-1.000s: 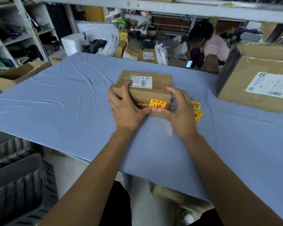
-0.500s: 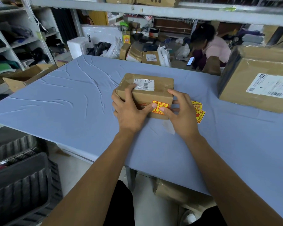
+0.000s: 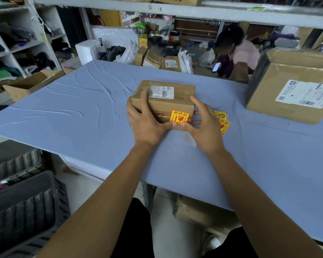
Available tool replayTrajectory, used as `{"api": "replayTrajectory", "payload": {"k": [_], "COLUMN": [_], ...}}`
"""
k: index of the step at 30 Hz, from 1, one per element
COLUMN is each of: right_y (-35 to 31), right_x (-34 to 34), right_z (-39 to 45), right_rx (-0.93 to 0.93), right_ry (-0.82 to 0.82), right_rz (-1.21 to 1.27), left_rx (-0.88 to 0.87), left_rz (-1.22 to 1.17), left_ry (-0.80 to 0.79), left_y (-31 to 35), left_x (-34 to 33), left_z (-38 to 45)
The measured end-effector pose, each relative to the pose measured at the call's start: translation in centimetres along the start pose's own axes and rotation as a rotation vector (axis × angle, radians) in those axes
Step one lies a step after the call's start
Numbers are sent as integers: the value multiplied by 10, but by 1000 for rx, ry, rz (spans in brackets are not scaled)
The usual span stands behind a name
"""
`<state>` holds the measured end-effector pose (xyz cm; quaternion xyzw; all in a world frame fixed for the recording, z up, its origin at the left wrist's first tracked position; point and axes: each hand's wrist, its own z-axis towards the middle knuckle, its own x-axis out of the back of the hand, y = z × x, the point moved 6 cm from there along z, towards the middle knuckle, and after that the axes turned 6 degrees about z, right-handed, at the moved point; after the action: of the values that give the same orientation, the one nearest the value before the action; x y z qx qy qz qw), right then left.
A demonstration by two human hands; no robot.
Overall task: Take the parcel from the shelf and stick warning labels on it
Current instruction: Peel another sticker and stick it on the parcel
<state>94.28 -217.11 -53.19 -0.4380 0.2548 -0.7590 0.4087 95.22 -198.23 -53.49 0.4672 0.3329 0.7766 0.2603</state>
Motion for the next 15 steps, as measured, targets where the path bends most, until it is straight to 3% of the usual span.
{"api": "replayTrajectory", "payload": {"k": [6,10,12,15], "right_y": [6,8,2,-8], "right_x": [20,15,12,11], "right_z": [-35,-52,-56,-55], "right_rx": [-98,-161,-131,-33], "right_ry": [58,-135,-189,-207], "right_rz": [-2,-227,-294,-318], "left_rx": [53,56,-10,-259], "left_rz": [46,118,247,440], "left_ry": [49,44,-55,-280], "left_y": [-5,-4,3,24], "left_x": [15,19,12,-13], "left_z": [-25,-47,-60,-80]}}
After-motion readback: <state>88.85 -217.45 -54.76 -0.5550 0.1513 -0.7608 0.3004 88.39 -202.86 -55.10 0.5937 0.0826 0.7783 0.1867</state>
